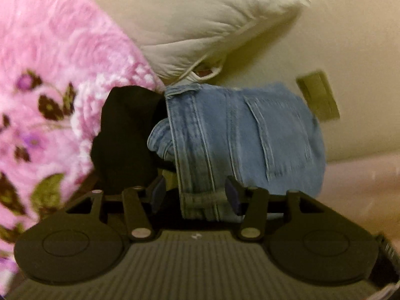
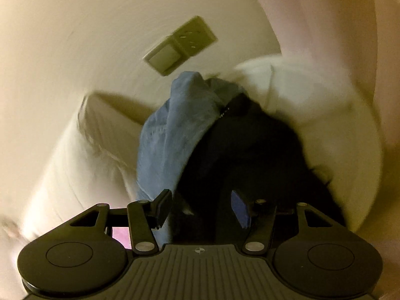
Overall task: Fold clothes
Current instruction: 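Grasp the blue jeans on the basket with both grippers, then lift the jeans with both grippers and carry them to the bed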
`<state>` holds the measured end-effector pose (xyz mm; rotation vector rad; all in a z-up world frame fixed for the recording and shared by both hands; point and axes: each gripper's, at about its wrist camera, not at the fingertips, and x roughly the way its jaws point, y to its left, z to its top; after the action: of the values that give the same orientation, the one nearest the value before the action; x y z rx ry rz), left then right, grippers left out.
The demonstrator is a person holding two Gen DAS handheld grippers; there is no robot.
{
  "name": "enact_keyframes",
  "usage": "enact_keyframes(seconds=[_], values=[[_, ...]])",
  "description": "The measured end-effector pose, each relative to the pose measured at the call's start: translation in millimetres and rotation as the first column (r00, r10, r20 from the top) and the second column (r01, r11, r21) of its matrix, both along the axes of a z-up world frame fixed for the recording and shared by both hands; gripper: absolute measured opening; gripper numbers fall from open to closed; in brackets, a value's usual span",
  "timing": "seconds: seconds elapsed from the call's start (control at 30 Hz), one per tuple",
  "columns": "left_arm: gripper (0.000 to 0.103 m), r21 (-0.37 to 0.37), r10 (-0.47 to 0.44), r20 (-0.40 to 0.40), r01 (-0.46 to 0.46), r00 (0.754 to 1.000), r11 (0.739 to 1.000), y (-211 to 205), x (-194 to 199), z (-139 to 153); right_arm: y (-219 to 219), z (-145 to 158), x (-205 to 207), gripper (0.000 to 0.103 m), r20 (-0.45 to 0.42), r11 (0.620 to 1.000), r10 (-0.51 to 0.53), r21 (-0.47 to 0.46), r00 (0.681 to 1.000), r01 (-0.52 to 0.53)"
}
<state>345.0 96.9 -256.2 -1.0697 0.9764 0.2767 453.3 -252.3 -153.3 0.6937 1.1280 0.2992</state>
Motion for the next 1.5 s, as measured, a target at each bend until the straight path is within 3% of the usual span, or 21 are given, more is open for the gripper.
enact_keyframes(seconds=[0.1, 0.23, 0.3, 0.4, 0.47, 0.6, 0.63, 0.67, 0.73, 0.83, 0.9, 0.97, 1.07, 1.17, 1.23, 1.33, 1.5], values=[[0.047, -0.055, 0.074, -0.014, -0.074, 0.997, 0.996, 9, 7, -23, -4, -13, 13, 0.056, -0.050, 0.994, -0.045, 0.096, 0.998, 0.049], [0.044, -0.152, 0.153, 0.014, -0.149, 0.988, 0.977, 17, 12, -43, -5, -27, 30, 0.056, -0.075, 0.984, -0.081, 0.153, 0.994, 0.092], [0.037, -0.216, 0.189, 0.050, -0.174, 0.981, 0.961, 19, 14, -48, -4, -35, 37, 0.056, -0.080, 0.971, -0.106, 0.207, 0.991, 0.120], [0.037, -0.202, 0.171, 0.065, -0.155, 0.983, 0.967, 20, 20, -48, 1, -41, 48, 0.056, -0.058, 0.949, -0.120, 0.286, 0.991, 0.132], [0.037, -0.188, 0.145, 0.057, -0.132, 0.988, 0.973, 20, 23, -53, 8, -41, 55, 0.056, -0.046, 0.962, -0.089, 0.255, 0.995, 0.098], [0.039, -0.257, 0.210, 0.034, -0.194, 0.977, 0.947, 22, 25, -73, 16, -54, 62, 0.055, -0.077, 0.974, -0.063, 0.212, 0.995, 0.078], [0.038, -0.268, 0.226, 0.036, -0.208, 0.974, 0.941, 23, 28, -75, 16, -55, 62, 0.043, -0.071, 0.973, -0.058, 0.218, 0.996, 0.072], [0.030, -0.269, 0.235, 0.053, -0.212, 0.971, 0.939, 23, 30, -73, 17, -54, 63, 0.033, -0.057, 0.974, -0.047, 0.219, 0.997, 0.058], [0.027, -0.213, 0.207, 0.096, -0.183, 0.974, 0.960, 22, 37, -62, 19, -53, 66, 0.010, -0.028, 0.975, -0.025, 0.220, 0.999, 0.030], [0.026, -0.165, 0.144, 0.120, -0.124, 0.982, 0.978, 22, 41, -59, 23, -45, 67, 0.006, 0.017, 0.977, 0.008, 0.213, 1.000, -0.012], [0.031, -0.210, 0.163, 0.074, -0.144, 0.984, 0.967, 23, 40, -71, 27, -47, 70, 0.006, 0.001, 0.979, 0.027, 0.200, 1.000, -0.027], [0.026, -0.224, 0.183, 0.068, -0.164, 0.981, 0.961, 23, 40, -73, 30, -50, 71, 0.006, -0.020, 0.982, 0.033, 0.185, 0.999, -0.029], [0.015, -0.103, 0.110, 0.117, -0.098, 0.987, 0.990, 21, 49, -47, 36, -40, 73, 0.003, 0.025, 0.985, 0.055, 0.164, 0.998, -0.058], [0.014, -0.003, 0.062, 0.228, -0.063, 0.972, 0.998, 26, 51, -3, 53, -1, 73, 0.002, 0.197, 0.979, 0.158, 0.100, 0.968, -0.180], [0.014, 0.044, 0.059, 0.306, -0.076, 0.950, 0.996, 33, 48, 30, 65, 28, 73, 0.002, 0.311, 0.964, 0.197, 0.109, 0.930, -0.241], [0.014, 0.108, 0.056, 0.419, -0.111, 0.906, 0.988, 44, 40, 81, 91, 75, 66, 0.002, 0.466, 0.935, 0.265, 0.090, 0.844, -0.344], [0.013, 0.197, 0.080, 0.556, -0.224, 0.828, 0.954, 74, -3, 169, 135, 145, 47, 0.002, 0.618, 0.880, 0.299, 0.116, 0.727, -0.461]])
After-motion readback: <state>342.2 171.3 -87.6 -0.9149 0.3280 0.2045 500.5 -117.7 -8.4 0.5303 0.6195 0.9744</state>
